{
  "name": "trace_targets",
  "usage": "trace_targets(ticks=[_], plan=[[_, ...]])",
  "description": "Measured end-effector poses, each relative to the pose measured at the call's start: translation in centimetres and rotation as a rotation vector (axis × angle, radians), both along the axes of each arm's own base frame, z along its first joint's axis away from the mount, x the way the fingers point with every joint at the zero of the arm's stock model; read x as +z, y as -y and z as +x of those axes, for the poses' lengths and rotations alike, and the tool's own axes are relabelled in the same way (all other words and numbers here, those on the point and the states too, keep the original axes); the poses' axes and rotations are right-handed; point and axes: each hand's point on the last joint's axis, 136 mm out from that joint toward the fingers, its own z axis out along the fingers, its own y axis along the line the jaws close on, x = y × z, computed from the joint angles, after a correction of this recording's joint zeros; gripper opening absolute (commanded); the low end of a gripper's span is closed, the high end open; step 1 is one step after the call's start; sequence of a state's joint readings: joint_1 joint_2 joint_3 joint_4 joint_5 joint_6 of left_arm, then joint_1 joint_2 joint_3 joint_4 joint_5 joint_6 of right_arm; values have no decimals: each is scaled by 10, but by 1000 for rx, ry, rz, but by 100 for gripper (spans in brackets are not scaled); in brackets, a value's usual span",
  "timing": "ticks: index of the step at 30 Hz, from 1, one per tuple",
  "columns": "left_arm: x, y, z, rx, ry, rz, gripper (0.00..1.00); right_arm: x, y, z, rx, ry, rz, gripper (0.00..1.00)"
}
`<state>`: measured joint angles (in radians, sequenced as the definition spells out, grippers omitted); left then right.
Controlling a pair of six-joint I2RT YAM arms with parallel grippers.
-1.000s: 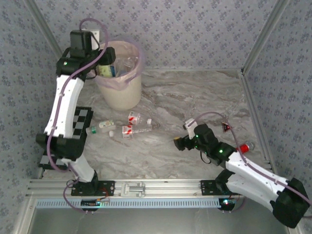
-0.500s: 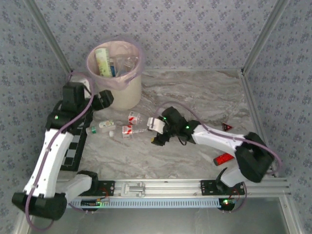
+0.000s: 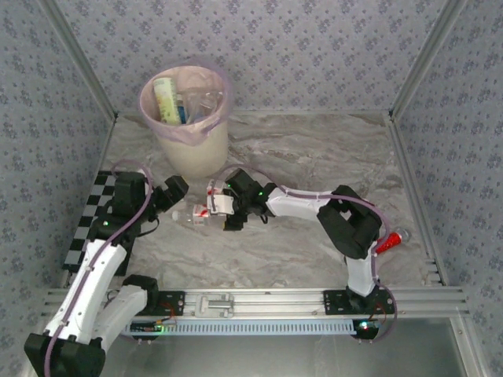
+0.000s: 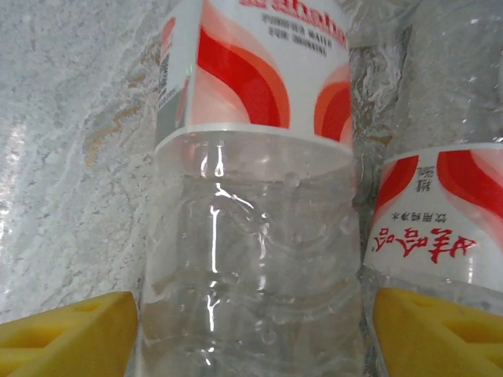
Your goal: Put the plastic bottles in the bin
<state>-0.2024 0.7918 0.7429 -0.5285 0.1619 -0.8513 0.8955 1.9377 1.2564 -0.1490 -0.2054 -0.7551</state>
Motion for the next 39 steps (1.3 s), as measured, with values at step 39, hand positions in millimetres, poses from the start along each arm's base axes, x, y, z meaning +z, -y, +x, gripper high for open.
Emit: trace_targets(ticks=[39], plan=[[57,149,36,-260,192,-368,61,119,119,-32,-535,70,557,59]])
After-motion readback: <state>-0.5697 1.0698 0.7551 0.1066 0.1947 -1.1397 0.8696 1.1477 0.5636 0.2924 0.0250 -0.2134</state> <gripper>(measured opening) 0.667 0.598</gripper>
